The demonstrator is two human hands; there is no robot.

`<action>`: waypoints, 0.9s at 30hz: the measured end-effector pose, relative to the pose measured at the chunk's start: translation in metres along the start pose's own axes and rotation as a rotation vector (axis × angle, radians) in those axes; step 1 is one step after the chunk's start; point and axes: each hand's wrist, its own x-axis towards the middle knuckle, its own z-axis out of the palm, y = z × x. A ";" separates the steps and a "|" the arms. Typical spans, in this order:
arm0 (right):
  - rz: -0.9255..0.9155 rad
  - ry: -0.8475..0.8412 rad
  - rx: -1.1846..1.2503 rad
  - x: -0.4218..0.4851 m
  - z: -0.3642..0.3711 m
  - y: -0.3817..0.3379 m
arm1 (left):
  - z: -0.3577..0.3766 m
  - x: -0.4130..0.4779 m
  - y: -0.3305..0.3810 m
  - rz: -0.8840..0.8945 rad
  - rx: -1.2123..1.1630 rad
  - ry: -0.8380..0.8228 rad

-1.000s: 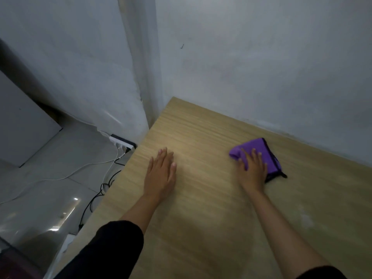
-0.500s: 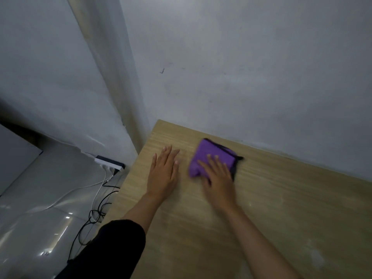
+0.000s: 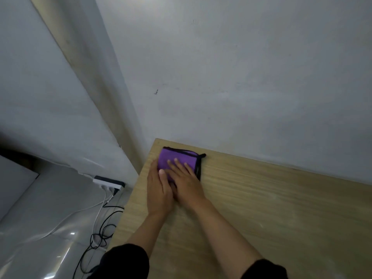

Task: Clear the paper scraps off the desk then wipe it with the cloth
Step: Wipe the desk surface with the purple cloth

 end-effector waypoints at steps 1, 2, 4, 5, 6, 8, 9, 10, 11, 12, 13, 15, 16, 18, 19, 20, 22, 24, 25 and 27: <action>0.002 0.019 -0.010 -0.001 0.000 0.007 | 0.001 0.001 0.000 0.017 0.031 -0.001; 0.024 0.062 -0.003 -0.005 -0.003 0.017 | 0.003 0.002 -0.002 0.044 0.083 -0.006; 0.130 0.150 0.015 -0.021 -0.013 0.041 | 0.006 0.001 -0.005 0.101 0.207 -0.030; 0.199 0.180 0.017 -0.032 -0.019 0.056 | 0.008 -0.001 -0.007 0.123 0.265 -0.050; 0.264 0.213 0.016 -0.046 -0.024 0.073 | 0.010 -0.004 -0.007 0.140 0.314 -0.070; 0.376 0.293 0.006 -0.080 -0.036 0.109 | 0.014 -0.014 -0.006 0.163 0.378 -0.100; 0.428 0.337 -0.011 -0.099 -0.041 0.126 | 0.015 -0.020 -0.004 0.175 0.394 -0.113; 0.485 0.382 -0.032 -0.115 -0.046 0.141 | 0.017 -0.028 -0.003 0.193 0.403 -0.126; 0.550 0.415 -0.041 -0.130 -0.051 0.153 | 0.018 -0.036 -0.002 0.221 0.409 -0.141; 0.619 0.439 -0.013 -0.141 -0.057 0.160 | 0.018 -0.046 -0.001 0.255 0.413 -0.160; 0.663 0.475 0.043 -0.149 -0.063 0.162 | 0.018 -0.056 -0.001 0.289 0.409 -0.183; 0.595 0.584 0.148 -0.160 -0.075 0.145 | 0.016 -0.076 0.001 0.332 0.373 -0.208; 0.492 0.611 0.171 -0.165 -0.078 0.126 | 0.014 -0.088 0.004 0.322 0.334 -0.196; 0.232 0.573 0.147 -0.179 -0.072 0.079 | 0.008 -0.110 0.010 0.230 0.211 -0.119; 0.122 0.524 0.107 -0.189 -0.063 0.053 | 0.003 -0.121 0.012 0.172 0.142 -0.071; 0.041 0.457 0.070 -0.200 -0.052 0.029 | -0.003 -0.131 0.013 0.124 0.081 -0.027; -0.077 0.294 0.000 -0.228 -0.024 -0.005 | -0.018 -0.151 0.013 0.076 0.005 0.035; -0.102 0.170 -0.047 -0.260 -0.002 -0.020 | -0.032 -0.173 0.013 0.095 -0.013 0.075; -0.073 0.122 -0.052 -0.274 0.004 -0.020 | -0.037 -0.185 0.014 0.125 0.003 0.081; 0.004 0.079 -0.022 -0.299 0.007 -0.017 | -0.042 -0.210 0.012 0.227 0.101 0.032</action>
